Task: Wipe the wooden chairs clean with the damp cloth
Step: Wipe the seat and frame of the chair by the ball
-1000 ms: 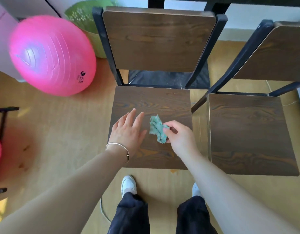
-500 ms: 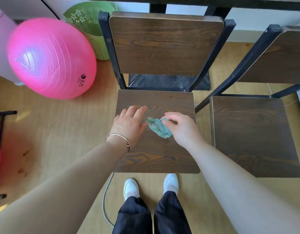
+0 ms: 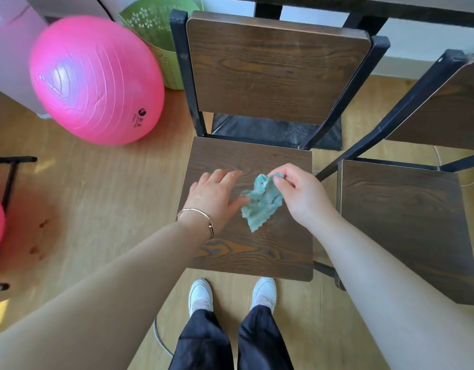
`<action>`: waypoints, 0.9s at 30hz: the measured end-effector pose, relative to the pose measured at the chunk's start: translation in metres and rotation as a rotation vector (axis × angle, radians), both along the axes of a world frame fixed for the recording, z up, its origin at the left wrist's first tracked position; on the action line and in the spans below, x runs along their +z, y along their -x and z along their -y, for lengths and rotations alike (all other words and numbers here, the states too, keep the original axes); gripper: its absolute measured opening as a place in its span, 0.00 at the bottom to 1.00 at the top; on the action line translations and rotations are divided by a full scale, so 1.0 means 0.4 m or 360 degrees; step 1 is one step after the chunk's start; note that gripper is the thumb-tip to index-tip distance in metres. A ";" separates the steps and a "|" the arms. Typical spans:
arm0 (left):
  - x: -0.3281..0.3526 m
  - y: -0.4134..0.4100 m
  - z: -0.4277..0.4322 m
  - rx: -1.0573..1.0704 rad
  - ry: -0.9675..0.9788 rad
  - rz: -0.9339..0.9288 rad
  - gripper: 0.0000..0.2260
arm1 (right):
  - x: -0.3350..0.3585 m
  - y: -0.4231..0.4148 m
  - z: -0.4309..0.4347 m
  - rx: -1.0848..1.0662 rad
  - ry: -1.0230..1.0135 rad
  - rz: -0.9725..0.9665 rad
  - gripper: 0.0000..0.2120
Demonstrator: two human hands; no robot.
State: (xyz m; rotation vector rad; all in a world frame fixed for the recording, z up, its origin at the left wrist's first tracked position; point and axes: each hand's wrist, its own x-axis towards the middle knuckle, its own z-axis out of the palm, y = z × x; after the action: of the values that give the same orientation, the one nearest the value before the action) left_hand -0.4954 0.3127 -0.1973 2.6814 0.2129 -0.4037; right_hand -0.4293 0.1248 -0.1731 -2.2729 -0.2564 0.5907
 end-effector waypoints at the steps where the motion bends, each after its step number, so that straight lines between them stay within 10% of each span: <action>1: 0.003 0.001 0.009 0.0018 0.0016 -0.0005 0.29 | 0.001 -0.001 0.002 -0.0015 -0.0008 0.0014 0.08; 6: 0.004 0.002 0.067 0.0150 0.0092 0.0010 0.31 | -0.005 -0.002 0.009 -0.0102 -0.0061 -0.0021 0.07; 17: -0.020 -0.028 0.054 0.0696 0.0614 -0.0225 0.04 | 0.013 -0.010 0.037 -0.0461 -0.0586 -0.0490 0.08; 27: -0.013 -0.020 0.021 0.0792 0.0851 -0.0103 0.02 | -0.004 -0.041 0.084 -0.0574 -0.0387 -0.0247 0.09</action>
State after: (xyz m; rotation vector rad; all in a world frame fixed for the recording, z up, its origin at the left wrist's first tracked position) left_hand -0.4874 0.3044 -0.2026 2.0055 0.6700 -0.3296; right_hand -0.4127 0.0911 -0.1748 -1.9625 0.1499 0.5109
